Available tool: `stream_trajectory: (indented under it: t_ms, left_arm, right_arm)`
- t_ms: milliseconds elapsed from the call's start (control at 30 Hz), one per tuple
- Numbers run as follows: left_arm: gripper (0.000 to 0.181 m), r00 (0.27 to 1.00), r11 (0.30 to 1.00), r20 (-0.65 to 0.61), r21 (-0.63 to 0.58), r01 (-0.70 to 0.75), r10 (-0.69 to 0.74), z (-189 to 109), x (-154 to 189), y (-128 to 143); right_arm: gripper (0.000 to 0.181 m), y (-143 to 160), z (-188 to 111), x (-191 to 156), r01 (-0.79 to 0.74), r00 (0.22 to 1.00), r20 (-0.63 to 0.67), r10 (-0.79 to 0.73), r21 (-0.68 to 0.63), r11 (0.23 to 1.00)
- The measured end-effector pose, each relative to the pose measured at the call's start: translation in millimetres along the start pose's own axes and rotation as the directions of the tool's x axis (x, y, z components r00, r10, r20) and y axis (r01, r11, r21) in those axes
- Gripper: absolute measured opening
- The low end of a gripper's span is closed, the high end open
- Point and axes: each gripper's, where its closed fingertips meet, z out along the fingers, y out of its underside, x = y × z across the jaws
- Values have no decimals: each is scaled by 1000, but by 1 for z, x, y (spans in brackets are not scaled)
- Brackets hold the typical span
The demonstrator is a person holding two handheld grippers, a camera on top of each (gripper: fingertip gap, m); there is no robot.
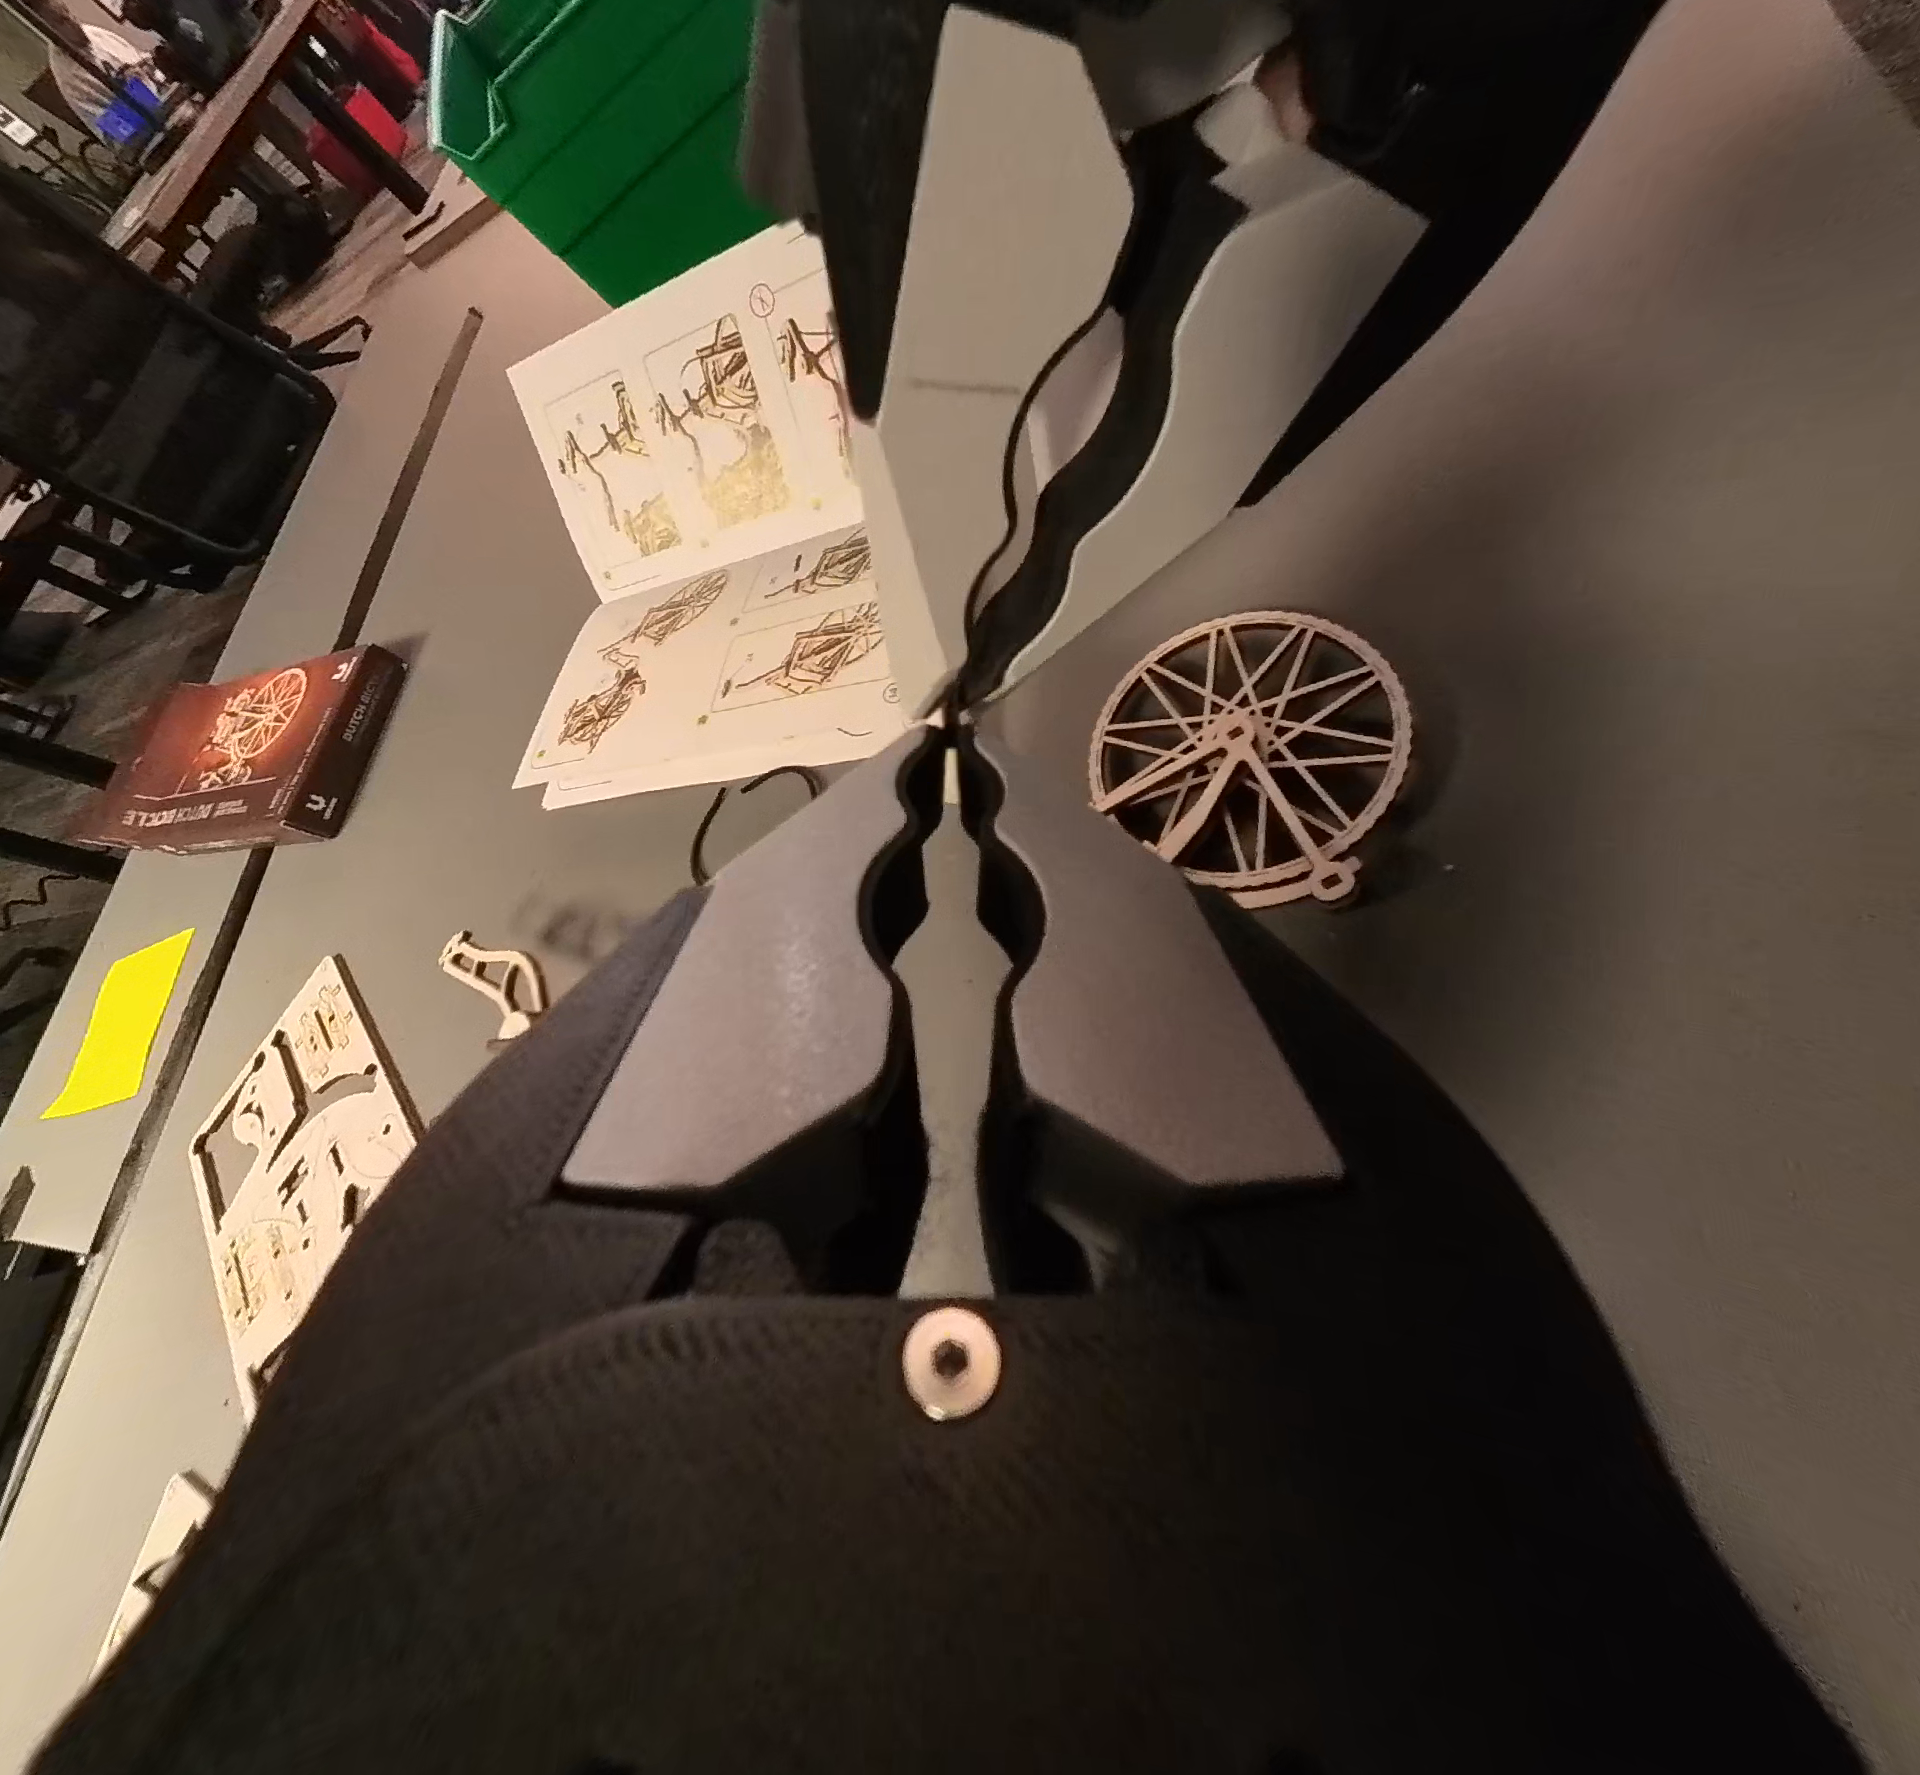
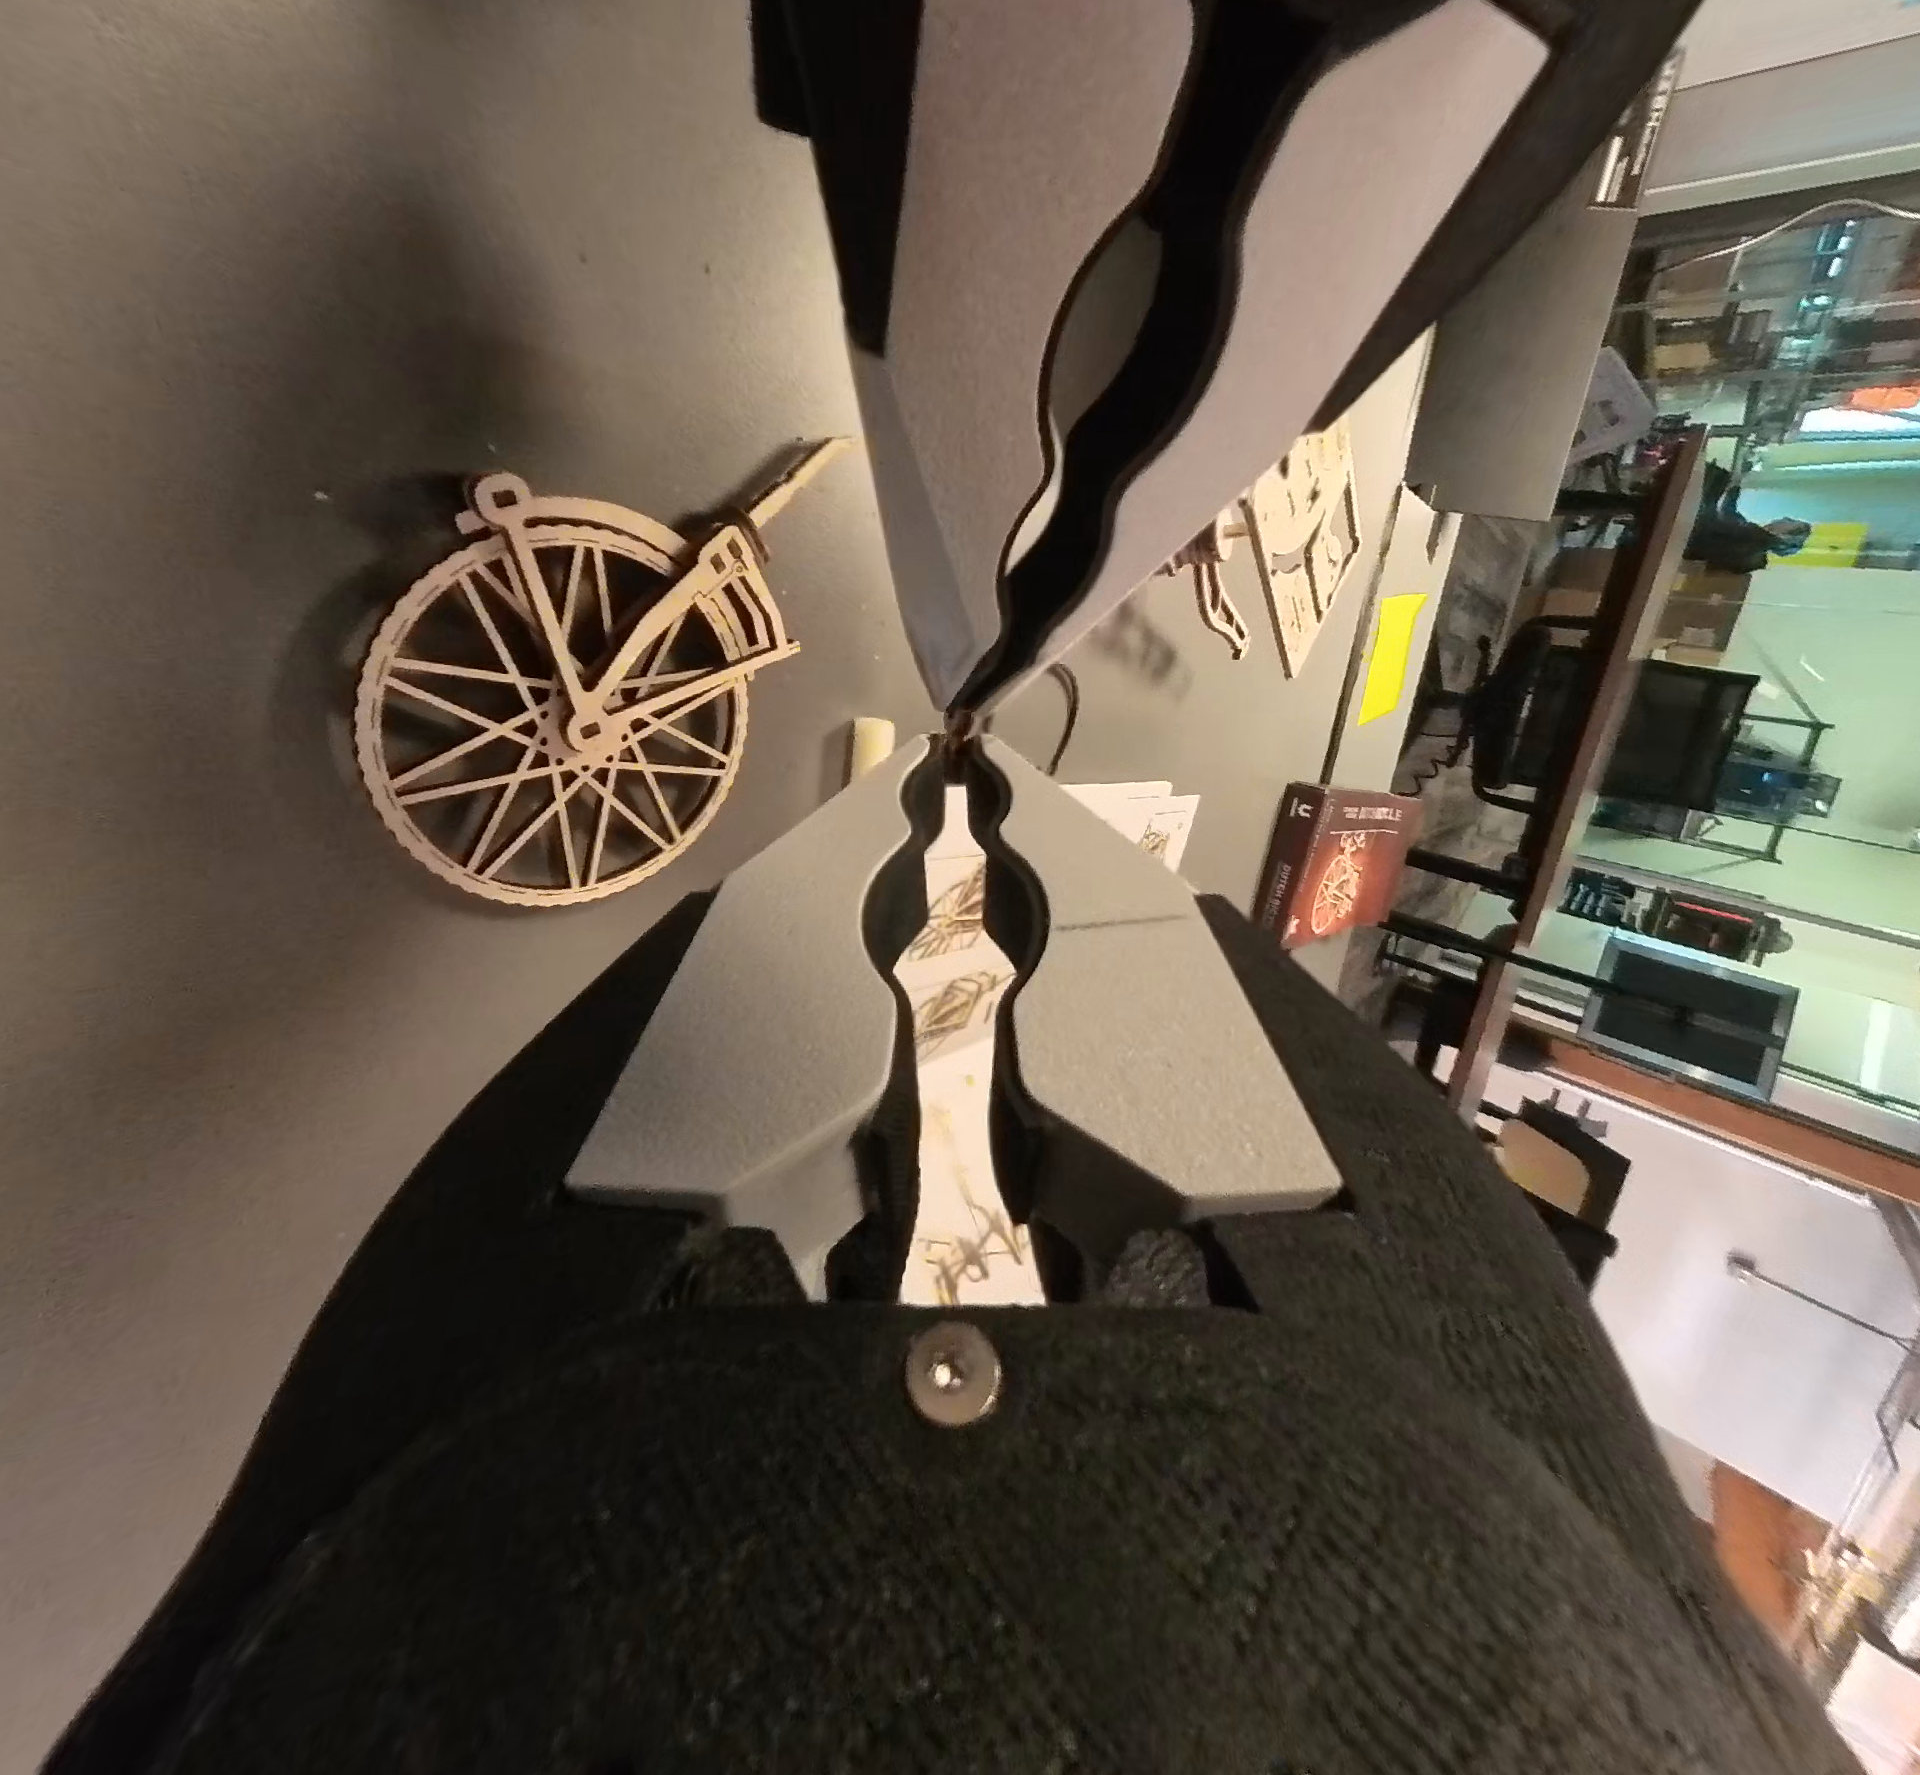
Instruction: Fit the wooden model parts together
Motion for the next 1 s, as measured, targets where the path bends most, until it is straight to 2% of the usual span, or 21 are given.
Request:
stream_trajectory:
  t_ms: [100,133,200,267,400,600,700,833,867,1000]
  left_arm:
    - [2,999,999,-45,25,-26,27,-1,4,1]
    - [3,996,999,-91,49,-7,11,-4,5,1]
    - [21,960,995,-273,69,77,-56,-15,15,9]
    - [31,908,986,-391,16,167,-148,-22,15,24]
    - [32,856,982,-483,-43,185,-183,-22,19,37]
    - [23,848,987,-509,-124,101,-151,-10,31,52]
    - [19,857,987,-498,-145,70,-134,-10,29,55]
    - [15,864,988,-492,-147,42,-110,-12,28,57]
    - [5,860,989,-500,-143,33,-101,-12,30,56]
    - [2,873,992,-487,-124,-22,-41,-11,32,55]
  right_arm:
    - [0,-1,0,-2,19,1000,4,-19,23,1000]
    - [0,-3,0,-2,29,1000,-13,-28,42,999]
    - [0,0,1,0,72,996,-58,-69,56,996]
    - [0,0,2,-2,117,990,-87,-109,91,989]
    - [0,-3,3,-5,219,968,-157,-194,159,963]
    - [0,-8,3,0,302,939,-233,-253,207,931]
    - [0,-11,4,6,393,893,-318,-319,204,897]
    - [0,-10,10,5,540,808,-386,-445,184,821]
    - [0,-8,12,5,559,796,-392,-461,184,809]
    - [0,1,11,9,578,779,-407,-476,172,798]
